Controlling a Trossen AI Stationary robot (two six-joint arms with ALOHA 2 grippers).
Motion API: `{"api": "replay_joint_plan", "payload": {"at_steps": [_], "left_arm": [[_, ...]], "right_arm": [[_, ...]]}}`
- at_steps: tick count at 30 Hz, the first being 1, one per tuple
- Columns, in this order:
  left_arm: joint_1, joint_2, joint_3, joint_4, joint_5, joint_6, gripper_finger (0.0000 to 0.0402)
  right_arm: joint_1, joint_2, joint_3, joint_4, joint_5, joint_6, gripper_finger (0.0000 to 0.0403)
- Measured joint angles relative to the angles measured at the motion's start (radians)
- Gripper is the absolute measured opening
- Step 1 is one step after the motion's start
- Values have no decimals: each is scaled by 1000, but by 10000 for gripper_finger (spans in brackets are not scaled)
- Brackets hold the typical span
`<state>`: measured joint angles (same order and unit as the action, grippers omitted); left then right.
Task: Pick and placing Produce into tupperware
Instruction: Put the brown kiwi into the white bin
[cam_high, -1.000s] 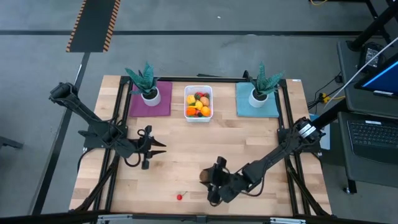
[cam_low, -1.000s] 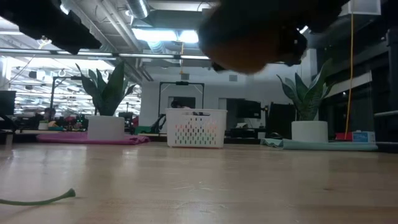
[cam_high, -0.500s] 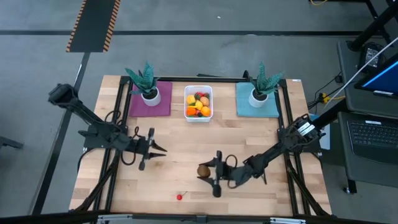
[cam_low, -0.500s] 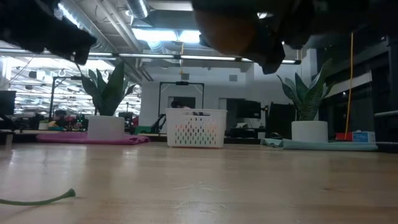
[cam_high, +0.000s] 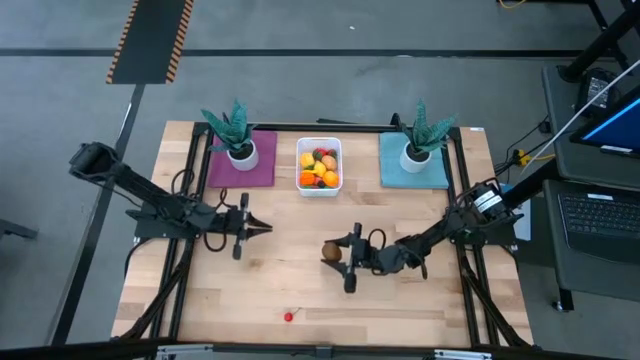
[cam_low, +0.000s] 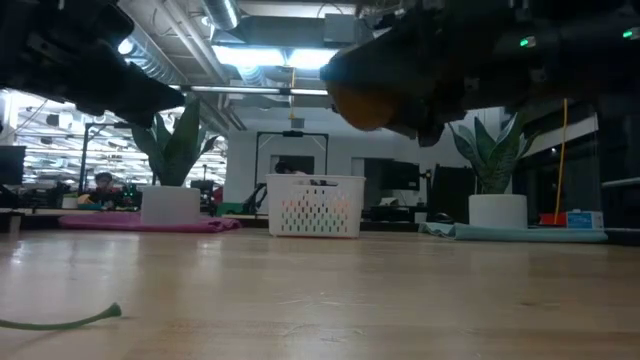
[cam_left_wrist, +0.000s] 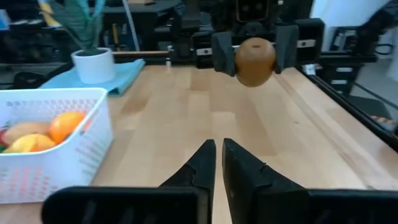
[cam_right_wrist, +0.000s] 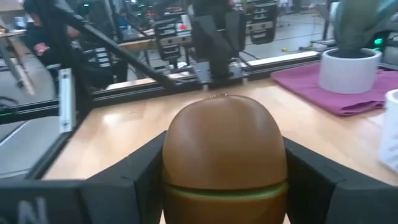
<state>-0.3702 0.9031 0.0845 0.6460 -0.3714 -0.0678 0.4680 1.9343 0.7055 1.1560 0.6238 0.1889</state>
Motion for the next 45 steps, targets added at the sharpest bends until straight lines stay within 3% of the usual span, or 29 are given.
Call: {"api": "replay_joint_plan", "payload": {"at_steps": [6,20,27,45], "left_arm": [[71,0,0,5,-3,0,6],[252,0,0,30,-39,-1,26],[283,0,0,22,-38,-6,42],[290,0,0,-36,-38,-28,46]], "right_arm": [[-49,0,0,3,48,-11,241],[-151,0,17,3,400,-119,241],[-206,0,29,-17,384,-114,241],[-404,0,29,-4,169,-58,241]]}}
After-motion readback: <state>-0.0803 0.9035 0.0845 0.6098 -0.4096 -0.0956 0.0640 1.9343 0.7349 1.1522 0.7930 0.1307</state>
